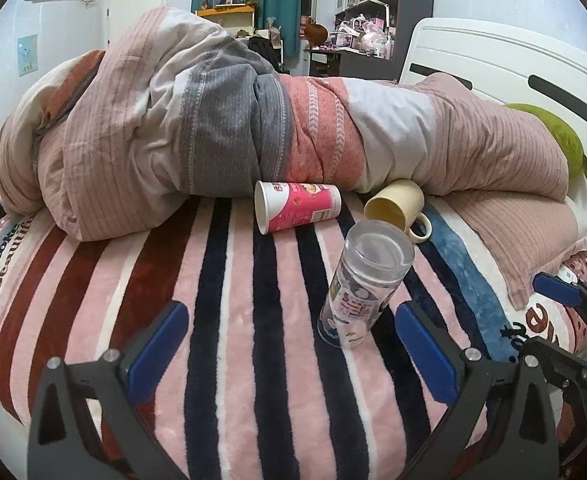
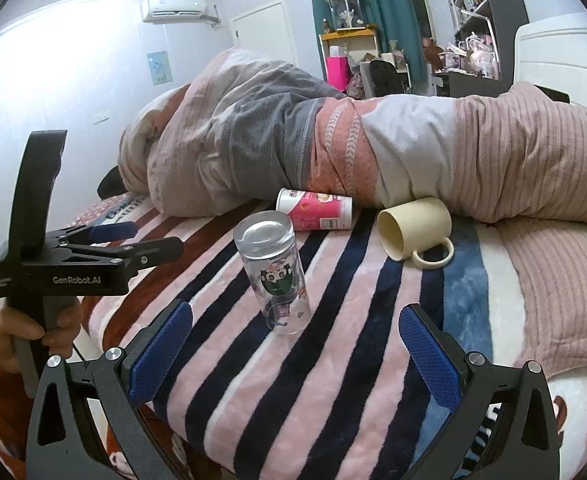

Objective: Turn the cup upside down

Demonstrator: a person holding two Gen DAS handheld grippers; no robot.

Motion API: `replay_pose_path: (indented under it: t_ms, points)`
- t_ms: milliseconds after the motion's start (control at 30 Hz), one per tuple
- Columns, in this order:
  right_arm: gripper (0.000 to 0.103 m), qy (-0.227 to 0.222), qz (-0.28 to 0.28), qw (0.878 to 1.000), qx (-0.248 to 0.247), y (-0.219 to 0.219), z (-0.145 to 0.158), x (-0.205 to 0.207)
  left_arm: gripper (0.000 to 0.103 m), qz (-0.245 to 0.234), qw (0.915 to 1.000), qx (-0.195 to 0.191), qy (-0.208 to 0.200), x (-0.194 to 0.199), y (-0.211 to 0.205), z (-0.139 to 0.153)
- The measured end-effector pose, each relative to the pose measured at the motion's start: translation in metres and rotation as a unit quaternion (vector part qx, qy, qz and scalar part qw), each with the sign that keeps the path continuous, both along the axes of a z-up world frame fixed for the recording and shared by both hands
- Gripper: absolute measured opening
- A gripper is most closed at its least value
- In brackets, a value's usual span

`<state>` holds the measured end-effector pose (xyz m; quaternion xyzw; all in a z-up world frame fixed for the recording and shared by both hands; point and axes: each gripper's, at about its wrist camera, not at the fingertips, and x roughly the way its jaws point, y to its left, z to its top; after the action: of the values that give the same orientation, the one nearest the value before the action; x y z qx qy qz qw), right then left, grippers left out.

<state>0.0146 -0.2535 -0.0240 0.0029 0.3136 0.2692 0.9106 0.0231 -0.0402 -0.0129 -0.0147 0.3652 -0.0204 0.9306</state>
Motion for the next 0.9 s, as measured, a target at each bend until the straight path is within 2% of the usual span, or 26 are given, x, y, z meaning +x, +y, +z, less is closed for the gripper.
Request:
replay_pose_path:
  t_ms: [900]
  points:
    - [0.103, -0.004, -0.001, 1.0, -0.002, 0.002, 0.001, -0.006, 0.103, 0.012, 0.9997, -0.002, -0.022, -0.008, 0.005, 0.01]
